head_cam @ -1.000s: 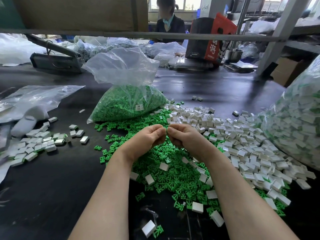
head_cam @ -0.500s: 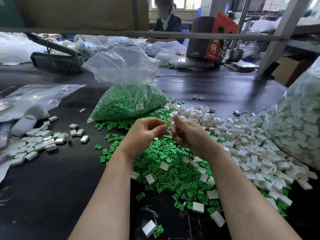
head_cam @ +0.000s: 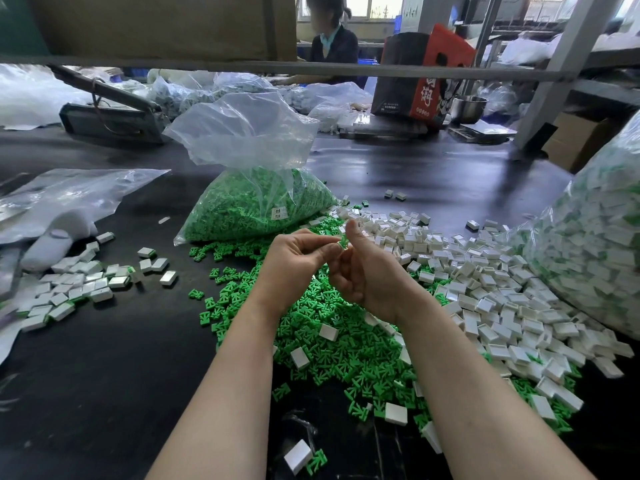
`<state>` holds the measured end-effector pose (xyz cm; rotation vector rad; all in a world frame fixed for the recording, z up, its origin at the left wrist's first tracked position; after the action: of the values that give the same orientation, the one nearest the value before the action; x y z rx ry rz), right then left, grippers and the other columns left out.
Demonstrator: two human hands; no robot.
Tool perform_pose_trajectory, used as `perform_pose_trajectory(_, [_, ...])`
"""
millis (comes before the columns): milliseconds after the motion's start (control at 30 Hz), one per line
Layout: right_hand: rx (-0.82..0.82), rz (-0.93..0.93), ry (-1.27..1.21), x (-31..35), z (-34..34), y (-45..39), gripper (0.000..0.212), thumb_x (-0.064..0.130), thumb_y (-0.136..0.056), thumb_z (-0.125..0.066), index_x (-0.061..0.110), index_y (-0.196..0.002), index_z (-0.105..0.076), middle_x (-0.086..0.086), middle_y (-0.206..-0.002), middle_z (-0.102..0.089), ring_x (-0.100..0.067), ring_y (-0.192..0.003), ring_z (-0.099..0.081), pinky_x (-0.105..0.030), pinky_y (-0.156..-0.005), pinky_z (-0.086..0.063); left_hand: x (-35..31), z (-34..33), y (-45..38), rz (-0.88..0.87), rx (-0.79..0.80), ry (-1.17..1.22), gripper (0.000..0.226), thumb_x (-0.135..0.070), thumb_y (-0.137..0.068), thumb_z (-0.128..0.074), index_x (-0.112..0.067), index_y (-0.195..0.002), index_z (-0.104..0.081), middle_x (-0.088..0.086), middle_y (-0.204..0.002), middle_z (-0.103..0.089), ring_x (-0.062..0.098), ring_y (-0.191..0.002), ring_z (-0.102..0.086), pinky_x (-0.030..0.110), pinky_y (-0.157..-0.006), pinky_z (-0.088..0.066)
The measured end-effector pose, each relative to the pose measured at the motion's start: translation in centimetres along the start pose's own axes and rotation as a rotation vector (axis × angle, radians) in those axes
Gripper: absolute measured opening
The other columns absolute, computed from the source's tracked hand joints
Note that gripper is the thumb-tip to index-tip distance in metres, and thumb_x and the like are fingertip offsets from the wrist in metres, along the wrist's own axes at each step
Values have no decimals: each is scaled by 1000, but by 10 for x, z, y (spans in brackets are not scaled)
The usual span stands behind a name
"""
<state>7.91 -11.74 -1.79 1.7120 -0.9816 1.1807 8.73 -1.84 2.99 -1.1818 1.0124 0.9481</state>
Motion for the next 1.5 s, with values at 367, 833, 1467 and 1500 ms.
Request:
perform_pose_trajectory(367, [32, 45, -189, -1, 1, -1, 49, 64, -81, -52, 16, -71, -57, 3, -60, -50, -7, -47, -40, -18, -41, -26, 2, -6, 1, 8, -51, 74, 16, 1, -83, -70, -13, -89, -74, -15, -71, -68, -3, -74, -66, 10, -71, -49])
perform_pose_trajectory(833, [38, 88, -217, 2, -2, 3, 43, 56, -87, -48, 14, -79, -54, 3, -60, -47, -8, -50, -38, -20, -44, -26, 3, -6, -2, -19, -46, 85, 24, 2, -84, -69, -21, -79, -74, -16, -69, -70, -2, -71, -67, 10, -66, -49])
perform_pose_trajectory(1467, [46, 57, -214, 0, -8, 3, 57, 68, -85, -39, 15, -69, -52, 2, -54, -45, -10, -46, -35, -25, -46, -21, -2, -3, -2, -38, -39, 19, 22, 0, -83, -71, -21, -82, -75, -11, -77, -66, 10, -83, -67, 24, -82, -53])
perform_pose_trajectory(1500, [47, 51, -214, -1, -8, 3, 60, 70, -84, -37, 14, -68, -52, 2, -54, -45, -11, -47, -35, -27, -47, -20, -2, -3, -1, -37, -38, 16, 21, -1, -83, -71, -21, -82, -75, -10, -77, -67, 10, -82, -67, 23, -82, -53])
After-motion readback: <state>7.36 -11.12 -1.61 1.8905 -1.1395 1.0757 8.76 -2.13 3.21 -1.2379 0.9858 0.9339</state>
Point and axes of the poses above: each hand's wrist, its own y-axis away from the middle knuckle, its own z-axis out of the back of the hand, x = y × z, the point moved 9 cm from there along -y, towards the middle knuckle
